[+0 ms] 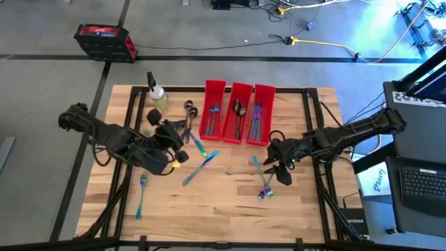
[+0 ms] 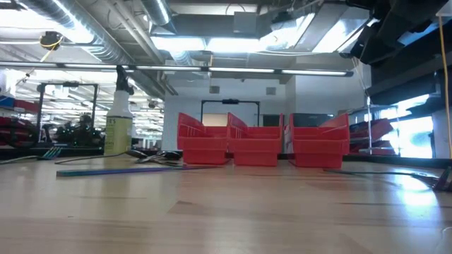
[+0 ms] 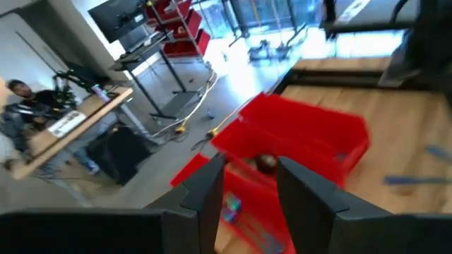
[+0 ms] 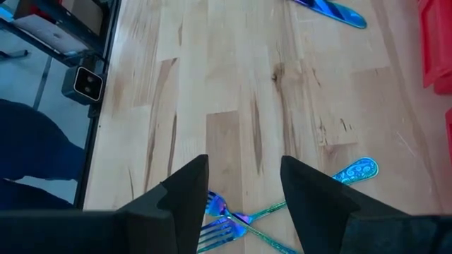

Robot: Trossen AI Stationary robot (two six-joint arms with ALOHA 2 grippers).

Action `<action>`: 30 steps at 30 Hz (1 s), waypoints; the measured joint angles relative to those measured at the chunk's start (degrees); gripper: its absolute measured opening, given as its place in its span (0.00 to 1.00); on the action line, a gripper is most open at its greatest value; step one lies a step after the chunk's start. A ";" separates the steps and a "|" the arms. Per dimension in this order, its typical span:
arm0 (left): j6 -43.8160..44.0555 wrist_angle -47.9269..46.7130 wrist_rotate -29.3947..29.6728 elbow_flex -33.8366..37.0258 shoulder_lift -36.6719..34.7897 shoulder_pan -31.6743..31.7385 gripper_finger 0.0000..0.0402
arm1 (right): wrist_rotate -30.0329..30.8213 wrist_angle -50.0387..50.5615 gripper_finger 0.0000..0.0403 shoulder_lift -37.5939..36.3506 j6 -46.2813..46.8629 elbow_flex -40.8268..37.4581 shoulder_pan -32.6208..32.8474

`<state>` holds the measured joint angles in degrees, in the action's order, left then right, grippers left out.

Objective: Sort silverware
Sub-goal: Put the blue fork into the left red silverware bin

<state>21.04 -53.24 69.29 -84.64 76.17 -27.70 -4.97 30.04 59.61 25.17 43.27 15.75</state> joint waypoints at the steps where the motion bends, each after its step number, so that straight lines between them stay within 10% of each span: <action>1: 0.36 -0.99 0.01 0.00 0.10 0.04 0.29 | 0.00 0.00 0.41 0.00 0.00 0.00 0.00; 30: 3.04 -1.42 -9.87 0.00 0.23 -0.03 0.29 | 0.02 0.02 0.41 0.00 0.00 -0.02 0.00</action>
<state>24.08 -54.65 59.42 -84.64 76.40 -27.73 -4.95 30.06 59.61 25.17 43.24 15.75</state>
